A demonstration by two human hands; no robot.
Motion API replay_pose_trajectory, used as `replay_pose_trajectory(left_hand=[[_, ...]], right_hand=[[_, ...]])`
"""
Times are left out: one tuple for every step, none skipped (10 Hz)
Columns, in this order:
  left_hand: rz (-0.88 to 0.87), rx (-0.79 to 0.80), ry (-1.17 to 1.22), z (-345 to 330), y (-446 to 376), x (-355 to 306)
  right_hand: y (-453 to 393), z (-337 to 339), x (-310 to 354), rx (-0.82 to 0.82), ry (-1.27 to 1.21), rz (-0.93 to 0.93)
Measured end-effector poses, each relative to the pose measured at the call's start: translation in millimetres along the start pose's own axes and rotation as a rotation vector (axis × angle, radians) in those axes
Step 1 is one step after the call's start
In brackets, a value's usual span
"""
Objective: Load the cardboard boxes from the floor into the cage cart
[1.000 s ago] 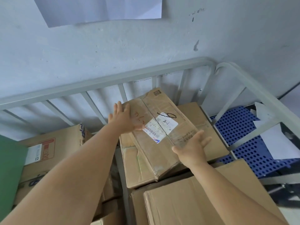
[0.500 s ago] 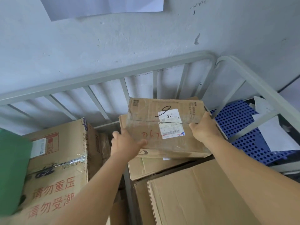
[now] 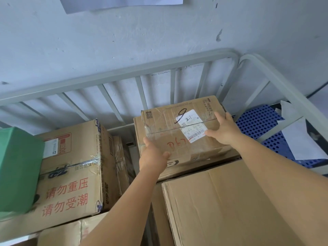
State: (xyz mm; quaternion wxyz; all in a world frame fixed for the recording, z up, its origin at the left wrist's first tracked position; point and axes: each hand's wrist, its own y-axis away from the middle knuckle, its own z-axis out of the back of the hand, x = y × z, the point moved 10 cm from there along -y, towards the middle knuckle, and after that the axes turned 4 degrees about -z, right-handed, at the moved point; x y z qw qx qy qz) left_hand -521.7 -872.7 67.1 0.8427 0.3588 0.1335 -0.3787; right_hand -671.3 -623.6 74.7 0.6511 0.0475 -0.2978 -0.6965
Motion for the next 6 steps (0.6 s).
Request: replay_pose_trajectory(left_hand=[[0.026,-0.004,0.016,-1,7,-3],[0.031,-0.006,0.020,0,10,-3],[-0.007,0.018,-0.018,3,11,-1],[-0.079,0.051,-0.137,12,18,-2],[-0.195,0.020,-0.276,37,33,-10],[-0.351,-0.075,-0.390,72,58,-30]], right_hand=[[-5,3,4,0.008,0.039,0.028],[-5,1,3,0.003,0.103,0.010],[2,2,5,-0.061,0.172,0.018],[19,0,9,-0.069,0.239,0.043],[43,7,24,-0.085,0.291,0.119],[74,19,48,-0.120,0.324,0.244]])
